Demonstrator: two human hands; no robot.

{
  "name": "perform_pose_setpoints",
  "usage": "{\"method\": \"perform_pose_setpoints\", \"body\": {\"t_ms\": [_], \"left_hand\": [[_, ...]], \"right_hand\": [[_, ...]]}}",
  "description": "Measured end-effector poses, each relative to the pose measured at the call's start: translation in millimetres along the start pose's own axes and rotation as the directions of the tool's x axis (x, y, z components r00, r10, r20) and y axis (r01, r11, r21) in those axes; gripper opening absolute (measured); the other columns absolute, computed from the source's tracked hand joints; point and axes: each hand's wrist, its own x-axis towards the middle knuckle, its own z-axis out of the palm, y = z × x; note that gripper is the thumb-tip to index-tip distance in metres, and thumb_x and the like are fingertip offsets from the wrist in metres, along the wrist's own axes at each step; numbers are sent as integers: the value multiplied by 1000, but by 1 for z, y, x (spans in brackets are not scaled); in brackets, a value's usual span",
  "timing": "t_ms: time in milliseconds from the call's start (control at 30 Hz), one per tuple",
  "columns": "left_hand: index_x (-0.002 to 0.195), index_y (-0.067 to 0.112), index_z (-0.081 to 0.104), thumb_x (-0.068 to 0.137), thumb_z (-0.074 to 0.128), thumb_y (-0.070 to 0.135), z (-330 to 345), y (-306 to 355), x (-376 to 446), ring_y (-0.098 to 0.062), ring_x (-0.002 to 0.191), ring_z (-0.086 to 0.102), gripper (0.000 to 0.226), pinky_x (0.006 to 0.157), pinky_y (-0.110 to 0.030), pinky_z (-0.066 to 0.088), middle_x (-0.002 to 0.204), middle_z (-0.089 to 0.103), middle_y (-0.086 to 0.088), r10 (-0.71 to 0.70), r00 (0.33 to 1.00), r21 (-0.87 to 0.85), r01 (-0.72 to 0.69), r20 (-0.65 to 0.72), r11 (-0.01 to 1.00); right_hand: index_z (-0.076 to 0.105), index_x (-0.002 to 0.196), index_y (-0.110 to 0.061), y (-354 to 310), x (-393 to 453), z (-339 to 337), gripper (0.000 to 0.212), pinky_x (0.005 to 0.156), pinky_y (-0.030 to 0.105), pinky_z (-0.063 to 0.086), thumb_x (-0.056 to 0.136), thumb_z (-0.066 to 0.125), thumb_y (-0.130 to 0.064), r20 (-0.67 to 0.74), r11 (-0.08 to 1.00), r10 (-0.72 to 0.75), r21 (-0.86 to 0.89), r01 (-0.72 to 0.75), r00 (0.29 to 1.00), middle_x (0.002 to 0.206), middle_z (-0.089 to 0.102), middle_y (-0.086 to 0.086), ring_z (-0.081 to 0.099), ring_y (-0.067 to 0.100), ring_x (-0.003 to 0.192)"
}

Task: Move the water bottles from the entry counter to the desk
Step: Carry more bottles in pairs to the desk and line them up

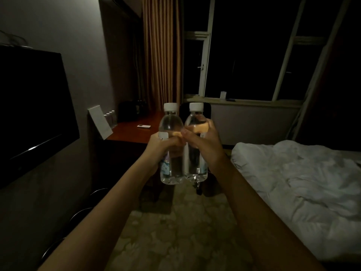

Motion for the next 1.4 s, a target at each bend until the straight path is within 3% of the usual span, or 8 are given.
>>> {"method": "perform_pose_setpoints", "body": {"t_ms": [133, 467, 600, 700, 867, 933, 1167, 1400], "left_hand": [[95, 11, 64, 79, 62, 12, 15, -28, 99, -18, 91, 66, 17, 72, -27, 51, 97, 68, -5, 13, 1000, 30, -13, 15, 999], [92, 11, 64, 77, 65, 9, 21, -99, 366, -13, 85, 69, 15, 67, -24, 52, 89, 70, -1, 35, 999, 49, -36, 25, 998], [87, 14, 65, 74, 68, 6, 23, -127, 467, -12, 78, 70, 16, 67, -29, 53, 77, 73, 4, 7, 997, 55, -3, -74, 998], [89, 15, 68, 72, 69, 6, 20, -153, 538, -9, 77, 70, 19, 61, -22, 56, 79, 73, 4, 33, 995, 78, -26, -94, 997], [95, 15, 65, 76, 68, 9, 6, -196, 645, -9, 81, 70, 21, 63, -23, 56, 87, 72, 2, 49, 976, 90, -31, -212, 995], [100, 12, 64, 77, 67, 8, -4, -209, 686, -19, 89, 68, 23, 74, -33, 55, 97, 69, -7, 30, 968, 96, -6, -248, 995], [88, 19, 63, 73, 67, 13, -76, -243, 817, -15, 72, 70, 17, 55, -19, 54, 72, 73, 4, 13, 939, 102, 23, -345, 995], [92, 22, 63, 55, 73, 26, -202, -283, 927, -14, 80, 70, 38, 61, -22, 54, 88, 69, -1, 39, 891, 183, 50, -453, 982]], "right_hand": [[43, 110, -21, 48, 87, -34, 42, 69, 16, 55, 80, 68, -8, 18, 1000, -19, -6, 19, 1000, 95, 61, -5, 63, 4, 86], [45, 121, 2, 165, 334, -88, 56, 82, 35, 56, 76, 74, -15, -28, 997, 26, -65, -28, 999, 107, 63, 17, 63, 29, 100], [43, 112, -19, 210, 425, -104, 47, 71, 16, 53, 77, 73, -13, -29, 999, 16, -31, -17, 999, 96, 59, -5, 61, 9, 90], [43, 117, -6, 252, 493, -113, 48, 88, 39, 52, 78, 72, -10, -3, 1000, 3, -23, -3, 1000, 110, 61, 13, 60, 23, 104], [43, 125, -3, 321, 602, -122, 54, 88, 38, 53, 79, 70, -11, 158, 1000, -17, 24, 13, 987, 117, 56, 5, 58, 14, 105], [40, 129, -11, 346, 648, -121, 58, 85, 33, 53, 79, 70, -13, 220, 997, 16, 66, -32, 975, 118, 55, 7, 57, 13, 104], [42, 124, -20, 426, 797, -74, 56, 65, 19, 55, 77, 73, -22, 366, 986, 68, 119, -119, 928, 114, 58, 2, 60, 13, 102], [47, 115, -24, 510, 935, 11, 48, 89, 40, 53, 75, 75, -24, 423, 980, 97, 117, -161, 901, 113, 62, 4, 60, 21, 107]]}}
